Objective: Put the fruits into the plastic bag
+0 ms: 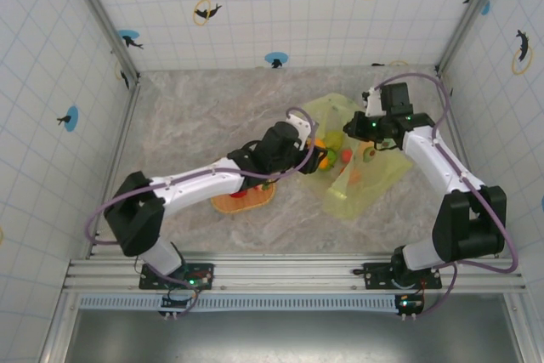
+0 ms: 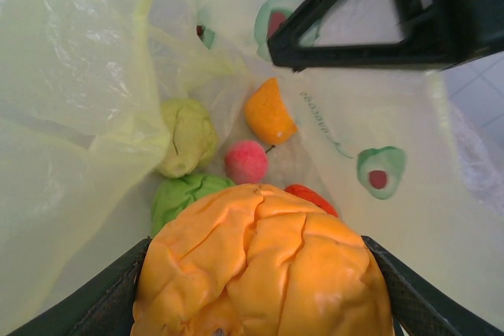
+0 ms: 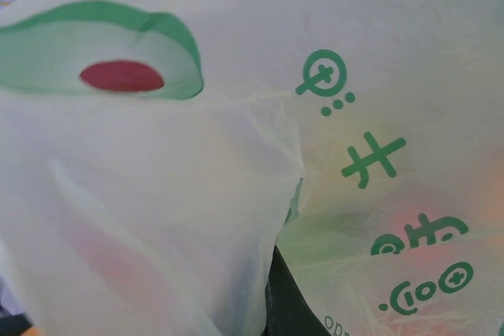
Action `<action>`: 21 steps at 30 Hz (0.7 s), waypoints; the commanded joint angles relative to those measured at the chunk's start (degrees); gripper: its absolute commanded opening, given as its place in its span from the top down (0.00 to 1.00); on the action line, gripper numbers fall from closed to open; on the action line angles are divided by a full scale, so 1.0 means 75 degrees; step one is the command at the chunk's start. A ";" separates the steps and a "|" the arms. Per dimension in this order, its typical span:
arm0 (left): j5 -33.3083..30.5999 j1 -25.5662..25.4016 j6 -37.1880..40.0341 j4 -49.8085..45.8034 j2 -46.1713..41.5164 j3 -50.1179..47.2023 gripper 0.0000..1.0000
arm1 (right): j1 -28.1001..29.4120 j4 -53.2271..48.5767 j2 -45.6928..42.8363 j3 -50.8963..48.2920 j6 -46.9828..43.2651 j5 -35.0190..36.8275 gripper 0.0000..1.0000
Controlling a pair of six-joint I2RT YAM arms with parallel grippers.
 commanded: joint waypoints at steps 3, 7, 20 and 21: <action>-0.0616 -0.0032 0.0028 0.1046 0.0961 0.0675 0.46 | -0.0014 -0.0372 0.0066 0.0623 -0.0162 -0.0463 1.00; -0.1041 -0.0032 -0.0169 0.2099 0.1521 0.0797 0.45 | -0.0039 -0.0362 0.0049 0.0660 -0.0050 -0.0509 1.00; -0.1357 -0.0042 -0.0829 0.3813 0.3563 0.1714 0.39 | -0.0158 -0.0360 0.0119 0.0742 0.0097 -0.0216 1.00; -0.1293 -0.0043 -0.0849 0.3818 0.3710 0.1876 0.37 | -0.0150 -0.0378 0.0102 0.0732 0.0086 -0.0195 1.00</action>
